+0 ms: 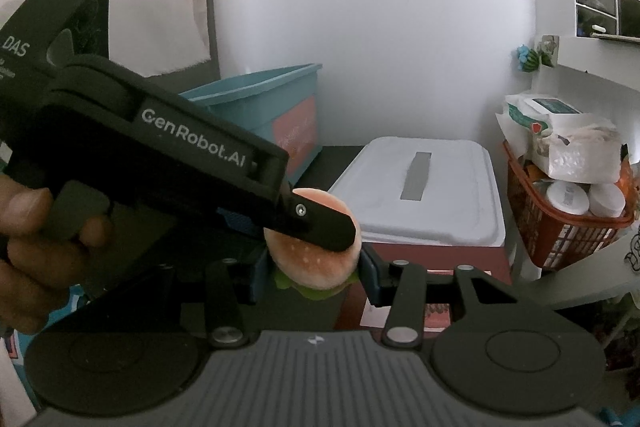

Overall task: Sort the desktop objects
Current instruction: 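Carry the held hamburger plush with the left tool over the teal bin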

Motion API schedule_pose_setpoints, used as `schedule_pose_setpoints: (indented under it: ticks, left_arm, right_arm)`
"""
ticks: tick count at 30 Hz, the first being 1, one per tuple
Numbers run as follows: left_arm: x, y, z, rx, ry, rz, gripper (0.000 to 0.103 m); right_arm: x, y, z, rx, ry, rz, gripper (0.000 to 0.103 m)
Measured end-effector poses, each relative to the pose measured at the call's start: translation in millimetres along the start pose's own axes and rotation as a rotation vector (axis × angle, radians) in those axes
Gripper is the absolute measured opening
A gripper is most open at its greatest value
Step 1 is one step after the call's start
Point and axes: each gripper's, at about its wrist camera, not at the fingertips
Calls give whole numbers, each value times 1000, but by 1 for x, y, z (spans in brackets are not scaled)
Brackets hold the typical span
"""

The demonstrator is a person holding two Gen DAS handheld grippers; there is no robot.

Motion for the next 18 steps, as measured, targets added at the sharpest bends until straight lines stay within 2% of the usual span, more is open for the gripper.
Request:
schedule_pose_setpoints:
  ticks: [8, 18]
  left_arm:
    - [-4, 6, -2, -14, 1, -33, 29]
    - [-5, 13, -8, -15, -6, -53, 26]
  right_arm:
    - [-2, 5, -2, 2, 16, -1, 50]
    - [-10, 28, -4, 3, 17, -6, 52]
Point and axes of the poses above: each gripper's, at about its wrist camera, not at the fingertips, and y roughly against the way its jaws point, z to its left, x to its underside, and after that the axes turned 15 degrees about -z, right-handed
